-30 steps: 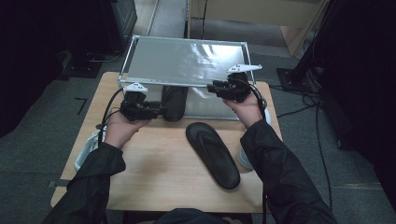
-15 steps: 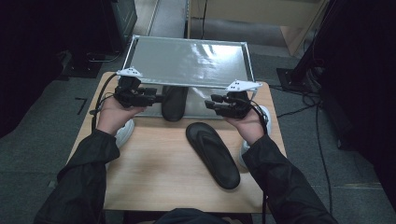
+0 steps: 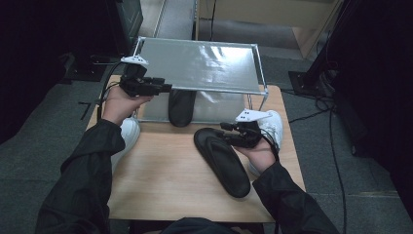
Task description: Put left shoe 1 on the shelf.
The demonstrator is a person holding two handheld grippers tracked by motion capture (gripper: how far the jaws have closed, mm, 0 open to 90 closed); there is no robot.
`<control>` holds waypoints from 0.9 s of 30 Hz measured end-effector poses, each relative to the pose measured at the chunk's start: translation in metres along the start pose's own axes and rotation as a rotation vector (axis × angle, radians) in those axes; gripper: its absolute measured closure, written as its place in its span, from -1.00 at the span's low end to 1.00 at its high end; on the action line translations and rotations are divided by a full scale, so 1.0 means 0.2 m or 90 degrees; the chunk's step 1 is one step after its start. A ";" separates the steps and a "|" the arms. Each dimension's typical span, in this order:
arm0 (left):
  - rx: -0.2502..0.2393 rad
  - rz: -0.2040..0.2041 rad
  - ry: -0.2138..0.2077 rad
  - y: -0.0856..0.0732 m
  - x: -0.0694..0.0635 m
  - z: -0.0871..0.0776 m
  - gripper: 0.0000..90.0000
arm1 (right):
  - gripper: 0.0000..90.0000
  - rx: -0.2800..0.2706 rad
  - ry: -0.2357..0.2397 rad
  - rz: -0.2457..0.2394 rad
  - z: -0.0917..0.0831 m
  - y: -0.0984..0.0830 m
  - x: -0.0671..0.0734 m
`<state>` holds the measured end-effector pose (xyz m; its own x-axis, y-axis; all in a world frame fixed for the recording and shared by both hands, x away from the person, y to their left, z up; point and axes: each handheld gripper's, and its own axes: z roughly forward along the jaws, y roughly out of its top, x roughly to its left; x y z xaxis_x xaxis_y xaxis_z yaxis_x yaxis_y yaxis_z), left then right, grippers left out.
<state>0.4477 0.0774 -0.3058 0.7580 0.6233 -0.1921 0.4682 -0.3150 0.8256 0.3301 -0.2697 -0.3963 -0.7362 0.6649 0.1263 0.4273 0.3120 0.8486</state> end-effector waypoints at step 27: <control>0.041 0.048 0.020 0.03 0.13 0.19 0.49 | 0.33 0.061 0.000 0.050 0.06 -0.41 0.10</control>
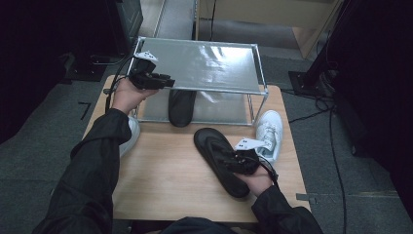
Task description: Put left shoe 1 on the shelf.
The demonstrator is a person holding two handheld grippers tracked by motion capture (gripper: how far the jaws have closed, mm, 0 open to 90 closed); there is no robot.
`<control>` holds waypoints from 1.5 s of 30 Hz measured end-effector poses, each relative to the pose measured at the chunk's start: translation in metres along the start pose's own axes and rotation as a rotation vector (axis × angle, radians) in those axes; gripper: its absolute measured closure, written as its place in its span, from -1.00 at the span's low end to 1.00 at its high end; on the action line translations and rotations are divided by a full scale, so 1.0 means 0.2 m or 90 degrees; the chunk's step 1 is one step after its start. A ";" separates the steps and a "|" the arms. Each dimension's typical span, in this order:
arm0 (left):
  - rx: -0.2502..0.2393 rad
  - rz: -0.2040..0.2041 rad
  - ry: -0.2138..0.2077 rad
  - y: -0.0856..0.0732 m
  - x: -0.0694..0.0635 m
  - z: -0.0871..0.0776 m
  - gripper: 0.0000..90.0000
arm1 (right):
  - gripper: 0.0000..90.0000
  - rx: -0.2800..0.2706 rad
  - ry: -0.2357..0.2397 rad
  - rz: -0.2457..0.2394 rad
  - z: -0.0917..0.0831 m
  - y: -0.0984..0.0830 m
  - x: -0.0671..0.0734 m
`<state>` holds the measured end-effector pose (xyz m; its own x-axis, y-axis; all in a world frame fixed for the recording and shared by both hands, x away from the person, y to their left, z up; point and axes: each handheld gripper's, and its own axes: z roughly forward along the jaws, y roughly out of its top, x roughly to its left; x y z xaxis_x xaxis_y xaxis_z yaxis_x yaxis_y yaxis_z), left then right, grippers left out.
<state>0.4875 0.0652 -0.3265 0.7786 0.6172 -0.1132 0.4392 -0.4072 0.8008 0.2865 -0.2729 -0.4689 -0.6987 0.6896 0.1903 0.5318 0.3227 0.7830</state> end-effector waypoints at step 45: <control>-0.004 -0.003 0.006 -0.01 0.02 0.01 0.59 | 0.82 -0.023 -0.063 0.100 0.20 0.20 0.02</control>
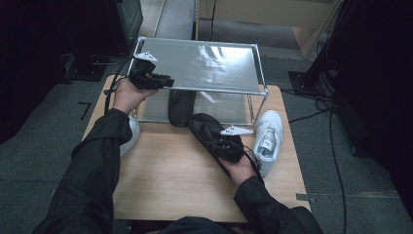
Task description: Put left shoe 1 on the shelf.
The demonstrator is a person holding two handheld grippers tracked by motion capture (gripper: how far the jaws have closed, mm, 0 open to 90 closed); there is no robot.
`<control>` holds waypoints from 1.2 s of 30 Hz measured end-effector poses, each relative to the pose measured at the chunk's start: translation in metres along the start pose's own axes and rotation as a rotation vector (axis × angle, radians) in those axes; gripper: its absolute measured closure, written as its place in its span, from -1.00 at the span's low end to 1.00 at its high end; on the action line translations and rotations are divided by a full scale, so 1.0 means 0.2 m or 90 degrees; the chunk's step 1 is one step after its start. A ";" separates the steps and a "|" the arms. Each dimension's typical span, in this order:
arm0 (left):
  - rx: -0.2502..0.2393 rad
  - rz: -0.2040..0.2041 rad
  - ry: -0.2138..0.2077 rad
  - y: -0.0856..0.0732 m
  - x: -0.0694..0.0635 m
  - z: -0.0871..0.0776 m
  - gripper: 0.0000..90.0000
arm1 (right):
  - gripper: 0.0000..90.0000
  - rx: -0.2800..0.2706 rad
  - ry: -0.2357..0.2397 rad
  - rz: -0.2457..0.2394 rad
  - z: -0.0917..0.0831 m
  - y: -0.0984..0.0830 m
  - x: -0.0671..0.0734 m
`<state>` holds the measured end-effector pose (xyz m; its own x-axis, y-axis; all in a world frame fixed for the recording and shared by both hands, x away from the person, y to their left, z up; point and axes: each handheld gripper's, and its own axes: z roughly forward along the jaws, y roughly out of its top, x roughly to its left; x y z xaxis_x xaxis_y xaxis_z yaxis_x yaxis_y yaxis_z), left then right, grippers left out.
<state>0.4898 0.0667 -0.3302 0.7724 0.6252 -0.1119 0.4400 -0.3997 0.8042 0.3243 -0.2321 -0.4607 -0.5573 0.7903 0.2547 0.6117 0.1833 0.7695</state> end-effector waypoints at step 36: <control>-0.018 -0.004 0.003 -0.03 0.01 0.00 0.60 | 0.76 -0.010 -0.131 0.056 0.41 0.32 -0.27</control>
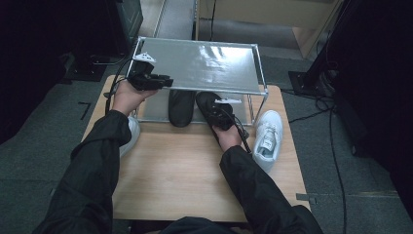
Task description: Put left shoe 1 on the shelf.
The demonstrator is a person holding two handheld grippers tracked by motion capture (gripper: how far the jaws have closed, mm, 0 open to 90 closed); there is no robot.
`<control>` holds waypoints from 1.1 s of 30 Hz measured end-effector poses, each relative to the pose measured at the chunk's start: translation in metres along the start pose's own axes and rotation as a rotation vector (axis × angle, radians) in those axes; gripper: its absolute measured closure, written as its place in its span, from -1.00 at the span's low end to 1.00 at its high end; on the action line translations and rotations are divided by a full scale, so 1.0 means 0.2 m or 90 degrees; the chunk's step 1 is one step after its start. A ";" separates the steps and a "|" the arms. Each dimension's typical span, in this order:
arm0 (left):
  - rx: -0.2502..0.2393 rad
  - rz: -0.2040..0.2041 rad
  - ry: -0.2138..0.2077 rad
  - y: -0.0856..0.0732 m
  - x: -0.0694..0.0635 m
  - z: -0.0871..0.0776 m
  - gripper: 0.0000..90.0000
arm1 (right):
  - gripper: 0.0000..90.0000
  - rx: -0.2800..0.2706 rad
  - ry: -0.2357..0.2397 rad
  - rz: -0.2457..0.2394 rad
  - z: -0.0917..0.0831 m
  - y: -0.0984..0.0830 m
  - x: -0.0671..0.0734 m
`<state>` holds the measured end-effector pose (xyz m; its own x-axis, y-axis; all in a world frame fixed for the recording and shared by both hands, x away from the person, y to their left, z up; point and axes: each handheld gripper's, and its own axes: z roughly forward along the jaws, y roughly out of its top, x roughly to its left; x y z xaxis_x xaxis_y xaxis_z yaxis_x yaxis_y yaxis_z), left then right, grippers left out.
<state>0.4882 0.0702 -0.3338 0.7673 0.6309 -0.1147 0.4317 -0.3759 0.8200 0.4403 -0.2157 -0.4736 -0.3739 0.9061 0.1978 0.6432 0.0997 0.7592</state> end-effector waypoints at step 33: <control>-0.005 0.002 0.009 -0.01 0.00 0.00 0.61 | 0.70 0.002 0.043 -0.053 -0.31 -0.24 -0.02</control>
<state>0.4880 0.0703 -0.3352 0.7620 0.6391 -0.1049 0.4259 -0.3725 0.8245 0.3704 -0.2491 -0.4727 -0.4710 0.8645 0.1756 0.6101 0.1754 0.7727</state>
